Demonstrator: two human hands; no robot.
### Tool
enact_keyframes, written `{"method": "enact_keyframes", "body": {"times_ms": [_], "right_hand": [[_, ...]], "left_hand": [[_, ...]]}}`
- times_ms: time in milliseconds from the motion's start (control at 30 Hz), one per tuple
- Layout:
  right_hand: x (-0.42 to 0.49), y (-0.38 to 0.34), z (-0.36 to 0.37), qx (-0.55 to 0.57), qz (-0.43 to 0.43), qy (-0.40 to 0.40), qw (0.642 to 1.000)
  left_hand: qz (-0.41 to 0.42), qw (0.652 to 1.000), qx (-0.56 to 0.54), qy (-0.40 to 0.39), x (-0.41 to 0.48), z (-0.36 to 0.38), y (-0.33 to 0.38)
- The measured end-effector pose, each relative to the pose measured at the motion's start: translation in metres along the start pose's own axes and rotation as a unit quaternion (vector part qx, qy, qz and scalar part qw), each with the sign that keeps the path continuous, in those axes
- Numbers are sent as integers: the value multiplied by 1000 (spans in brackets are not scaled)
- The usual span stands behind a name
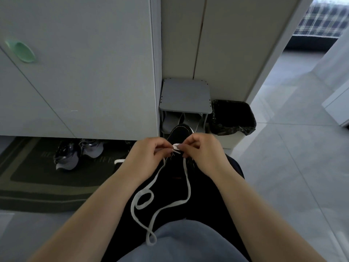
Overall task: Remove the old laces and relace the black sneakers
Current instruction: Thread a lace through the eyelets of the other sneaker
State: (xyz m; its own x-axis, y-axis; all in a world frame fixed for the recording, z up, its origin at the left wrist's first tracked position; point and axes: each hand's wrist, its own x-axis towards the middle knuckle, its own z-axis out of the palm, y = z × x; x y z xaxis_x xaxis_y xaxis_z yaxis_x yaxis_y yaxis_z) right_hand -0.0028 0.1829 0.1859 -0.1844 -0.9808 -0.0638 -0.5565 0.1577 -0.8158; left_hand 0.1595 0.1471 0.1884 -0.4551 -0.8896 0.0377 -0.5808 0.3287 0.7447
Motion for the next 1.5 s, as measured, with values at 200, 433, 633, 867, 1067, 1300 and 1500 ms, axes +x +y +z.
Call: {"method": "enact_keyframes", "body": {"times_ms": [200,433,633,867,1067,1300,1500], "right_hand": [[12,12,23,-174,41,-29,984],[12,21,41,-61,33,21,997],[5,17,34,32,35,10,999],[1,19,35,67,56,23,996],[-2,21,36,86,63,28,994],[-2,22,37,82,61,26,994],[-5,16,32,73,42,10,996]], "left_hand": [[-18,993,79,91,9,14,-21],[12,988,110,111,8,27,-28],[9,991,68,116,8,26,-27],[1,992,39,120,7,27,-24],[34,989,87,115,7,33,-29],[73,975,151,144,7,38,-34],[96,972,172,132,10,38,-35]]}}
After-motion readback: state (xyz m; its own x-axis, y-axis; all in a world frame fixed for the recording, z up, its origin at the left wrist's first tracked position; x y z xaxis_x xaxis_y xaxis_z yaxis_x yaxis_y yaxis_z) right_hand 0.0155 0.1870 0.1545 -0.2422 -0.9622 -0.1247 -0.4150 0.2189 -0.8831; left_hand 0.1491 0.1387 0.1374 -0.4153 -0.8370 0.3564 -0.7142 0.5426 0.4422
